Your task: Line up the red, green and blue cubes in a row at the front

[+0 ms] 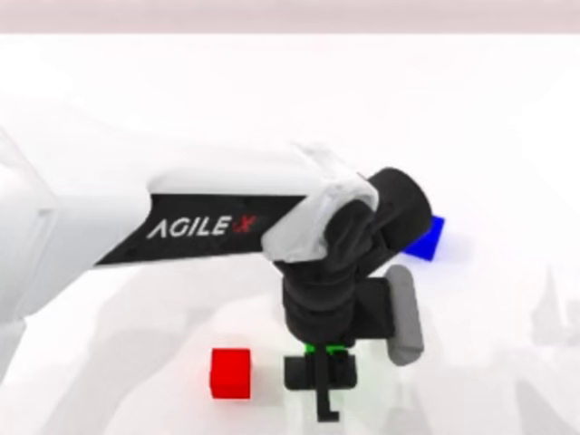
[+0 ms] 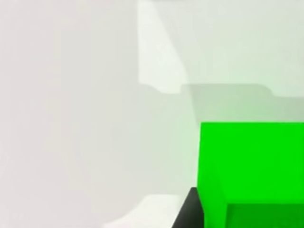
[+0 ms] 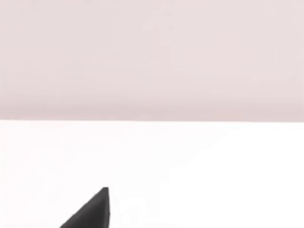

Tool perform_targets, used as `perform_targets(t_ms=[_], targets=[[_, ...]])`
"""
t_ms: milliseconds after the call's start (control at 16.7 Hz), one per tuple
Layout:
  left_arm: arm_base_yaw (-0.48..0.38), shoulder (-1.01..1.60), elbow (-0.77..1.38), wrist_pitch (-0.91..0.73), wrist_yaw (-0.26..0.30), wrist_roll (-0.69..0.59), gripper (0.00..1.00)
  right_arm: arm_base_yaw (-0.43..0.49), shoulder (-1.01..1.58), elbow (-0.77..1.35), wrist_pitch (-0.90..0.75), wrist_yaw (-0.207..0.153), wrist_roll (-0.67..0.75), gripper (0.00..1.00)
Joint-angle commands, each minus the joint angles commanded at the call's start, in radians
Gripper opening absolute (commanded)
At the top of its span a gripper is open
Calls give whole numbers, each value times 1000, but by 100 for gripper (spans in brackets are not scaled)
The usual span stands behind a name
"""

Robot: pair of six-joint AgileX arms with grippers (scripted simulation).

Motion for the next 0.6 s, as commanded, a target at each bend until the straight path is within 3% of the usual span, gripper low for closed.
perform_targets(t_ms=[420, 600], targets=[[0, 0, 0, 0, 0, 0, 98, 0, 0, 0, 0, 0, 0, 100], [0, 0, 0, 0, 0, 0, 100, 0, 0, 0, 0, 0, 0, 100]])
